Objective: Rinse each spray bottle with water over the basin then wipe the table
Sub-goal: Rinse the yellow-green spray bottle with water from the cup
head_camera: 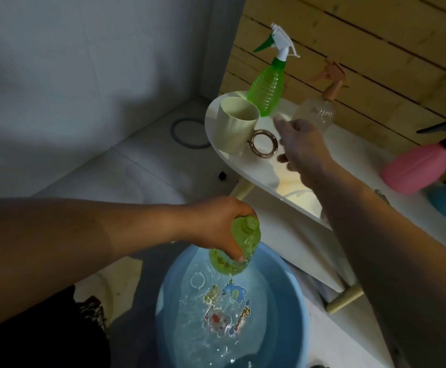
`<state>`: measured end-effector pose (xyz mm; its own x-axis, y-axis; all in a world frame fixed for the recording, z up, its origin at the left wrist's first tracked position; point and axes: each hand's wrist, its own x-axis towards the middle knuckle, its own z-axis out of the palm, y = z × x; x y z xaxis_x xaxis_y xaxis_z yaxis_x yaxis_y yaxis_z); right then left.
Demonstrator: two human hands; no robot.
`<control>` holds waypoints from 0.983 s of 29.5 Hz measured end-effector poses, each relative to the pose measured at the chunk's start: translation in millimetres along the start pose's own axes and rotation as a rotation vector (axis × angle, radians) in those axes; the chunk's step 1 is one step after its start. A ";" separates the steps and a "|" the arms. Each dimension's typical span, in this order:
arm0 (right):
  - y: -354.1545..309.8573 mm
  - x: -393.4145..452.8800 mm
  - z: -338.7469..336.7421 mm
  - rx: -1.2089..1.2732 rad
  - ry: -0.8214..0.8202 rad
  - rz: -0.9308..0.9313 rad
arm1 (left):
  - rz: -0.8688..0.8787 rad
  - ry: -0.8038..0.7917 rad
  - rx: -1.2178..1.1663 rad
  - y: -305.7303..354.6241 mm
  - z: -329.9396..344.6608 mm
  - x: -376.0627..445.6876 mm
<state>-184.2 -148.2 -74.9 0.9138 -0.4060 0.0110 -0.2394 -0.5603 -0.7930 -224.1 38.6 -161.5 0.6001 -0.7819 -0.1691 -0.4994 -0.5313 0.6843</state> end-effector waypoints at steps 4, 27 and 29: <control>34.4 2.5 -69.3 -0.510 0.209 -0.028 | 0.006 0.040 -0.035 1.8 0.0 0.9; 135.1 -25.3 -134.0 -0.216 0.300 0.592 | 0.051 0.188 -0.206 17.7 3.7 14.4; 134.9 -25.9 -131.5 -0.182 0.333 0.594 | 0.042 0.190 -0.196 16.8 4.0 14.7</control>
<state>-283.4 -308.1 -102.0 0.4694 -0.8638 -0.1831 -0.7445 -0.2756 -0.6081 -226.2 16.9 -155.3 0.6973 -0.7166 -0.0145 -0.4069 -0.4123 0.8151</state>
